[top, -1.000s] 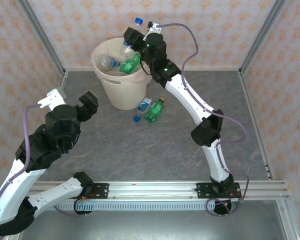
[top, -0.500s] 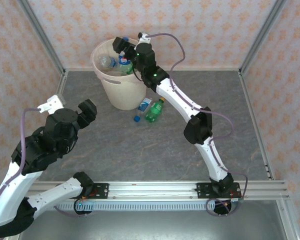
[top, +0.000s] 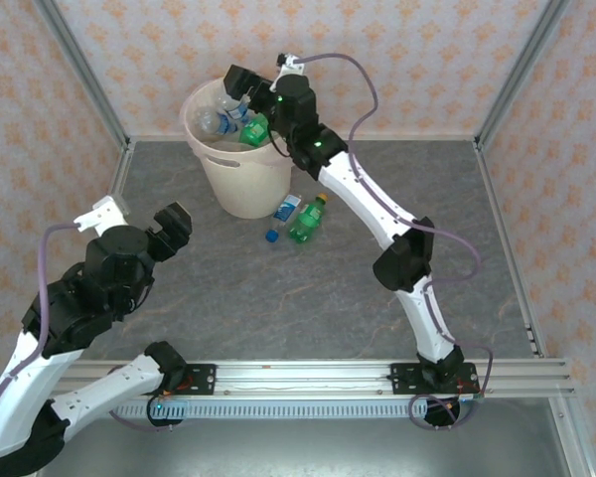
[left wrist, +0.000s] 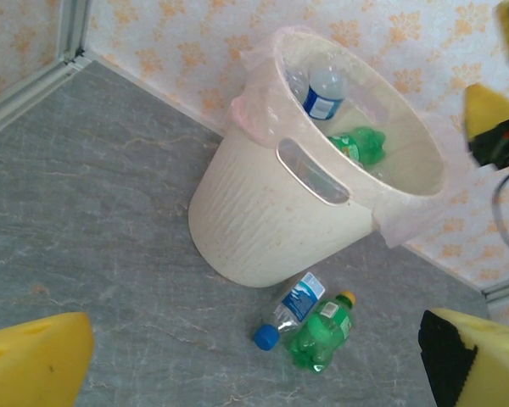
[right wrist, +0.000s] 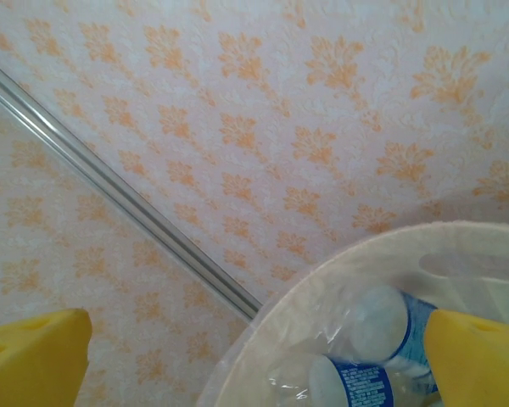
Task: Put the plastic bottles in the bin
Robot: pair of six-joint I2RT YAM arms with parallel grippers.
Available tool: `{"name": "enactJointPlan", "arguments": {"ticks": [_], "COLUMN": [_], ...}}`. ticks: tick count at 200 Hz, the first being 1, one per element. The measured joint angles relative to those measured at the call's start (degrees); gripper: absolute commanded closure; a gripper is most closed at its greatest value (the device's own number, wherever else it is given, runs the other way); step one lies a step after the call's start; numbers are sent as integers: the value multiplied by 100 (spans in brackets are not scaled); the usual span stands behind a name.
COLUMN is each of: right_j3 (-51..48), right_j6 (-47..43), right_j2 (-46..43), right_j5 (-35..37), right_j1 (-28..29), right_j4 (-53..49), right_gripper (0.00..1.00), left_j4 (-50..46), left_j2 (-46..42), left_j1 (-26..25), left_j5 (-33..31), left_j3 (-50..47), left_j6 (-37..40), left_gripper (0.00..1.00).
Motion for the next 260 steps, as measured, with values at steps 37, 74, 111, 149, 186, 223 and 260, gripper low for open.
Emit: {"name": "enactJointPlan", "arguments": {"ticks": [37, 74, 111, 149, 186, 223, 260], "right_j3": [-927, -2964, -4905, -6317, -7197, -7593, -7591], "right_j6": [-149, -184, 24, 544, 1174, 1692, 2009], "right_j2": [-1294, -2986, -4216, -4806, -4861, -4481, -3593], "right_j5": [162, 503, 798, 933, 892, 640, 306], "right_j1": [37, 66, 63, 63, 63, 59, -17], "right_j4": [-365, -280, -114, -90, -103, 24, 96], "right_gripper": [0, 0, 0, 0, 0, 9, 17], "left_j4": [793, 1655, 2378, 2669, 2699, 2671, 2476], "left_j2": [-81, 205, 684, 1130, 1108, 780, 463], "left_j1": [0, 0, 0, 0, 0, 0, 0], "left_j5": [319, 802, 1237, 1438, 1436, 1408, 1322], "left_j3": [-704, -1062, -1250, -1246, -1244, -1241, -1104], "left_j6": [337, 654, 905, 1108, 1147, 1189, 1228], "left_gripper": [1, 1, 1, 1, 1, 1, 1]}}
